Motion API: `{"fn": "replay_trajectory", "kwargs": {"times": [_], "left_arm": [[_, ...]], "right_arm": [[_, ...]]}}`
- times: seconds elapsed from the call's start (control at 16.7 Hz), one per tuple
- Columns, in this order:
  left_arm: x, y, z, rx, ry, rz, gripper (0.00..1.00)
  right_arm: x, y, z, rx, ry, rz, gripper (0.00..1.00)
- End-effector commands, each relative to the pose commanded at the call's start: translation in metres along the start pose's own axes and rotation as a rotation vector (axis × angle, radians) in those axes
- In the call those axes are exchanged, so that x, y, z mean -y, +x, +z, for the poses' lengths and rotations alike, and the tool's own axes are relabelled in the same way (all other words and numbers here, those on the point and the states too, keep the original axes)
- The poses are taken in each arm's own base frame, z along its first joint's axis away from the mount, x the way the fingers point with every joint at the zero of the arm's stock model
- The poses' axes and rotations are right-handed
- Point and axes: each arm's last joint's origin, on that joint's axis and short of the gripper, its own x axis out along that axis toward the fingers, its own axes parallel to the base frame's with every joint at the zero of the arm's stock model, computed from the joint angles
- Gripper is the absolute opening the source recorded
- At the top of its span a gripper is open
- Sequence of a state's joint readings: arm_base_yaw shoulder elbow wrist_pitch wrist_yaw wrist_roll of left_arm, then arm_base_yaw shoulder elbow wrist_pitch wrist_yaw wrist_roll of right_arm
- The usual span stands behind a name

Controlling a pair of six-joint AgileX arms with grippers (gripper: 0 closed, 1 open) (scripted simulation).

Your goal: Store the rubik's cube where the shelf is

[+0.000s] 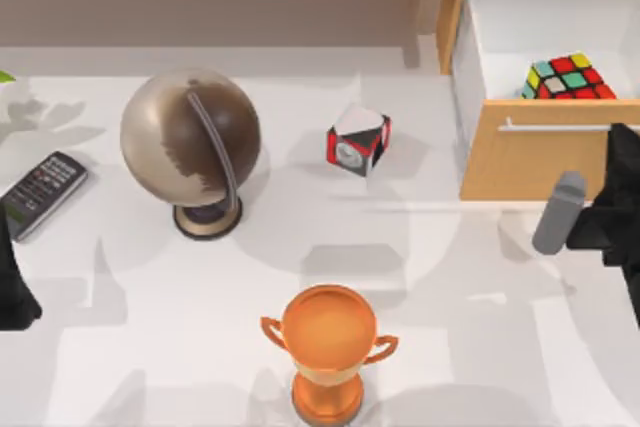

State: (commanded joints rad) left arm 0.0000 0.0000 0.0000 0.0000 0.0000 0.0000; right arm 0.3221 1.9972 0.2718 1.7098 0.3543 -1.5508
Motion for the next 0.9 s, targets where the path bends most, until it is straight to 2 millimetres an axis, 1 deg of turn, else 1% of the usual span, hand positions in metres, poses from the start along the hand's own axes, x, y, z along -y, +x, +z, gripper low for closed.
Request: {"fn": "replay_trajectory", "kwargs": {"times": [0.48,0.54,0.9], "left_arm": [[0.0,0.0,0.0,0.0,0.0,0.0,1.0],[0.0,0.0,0.0,0.0,0.0,0.0,1.0],[0.0,0.0,0.0,0.0,0.0,0.0,1.0]], "right_arm": [[0.0,0.0,0.0,0.0,0.0,0.0,0.98],[0.0,0.0,0.0,0.0,0.0,0.0,1.0],[0.0,0.0,0.0,0.0,0.0,0.0,1.0]]}}
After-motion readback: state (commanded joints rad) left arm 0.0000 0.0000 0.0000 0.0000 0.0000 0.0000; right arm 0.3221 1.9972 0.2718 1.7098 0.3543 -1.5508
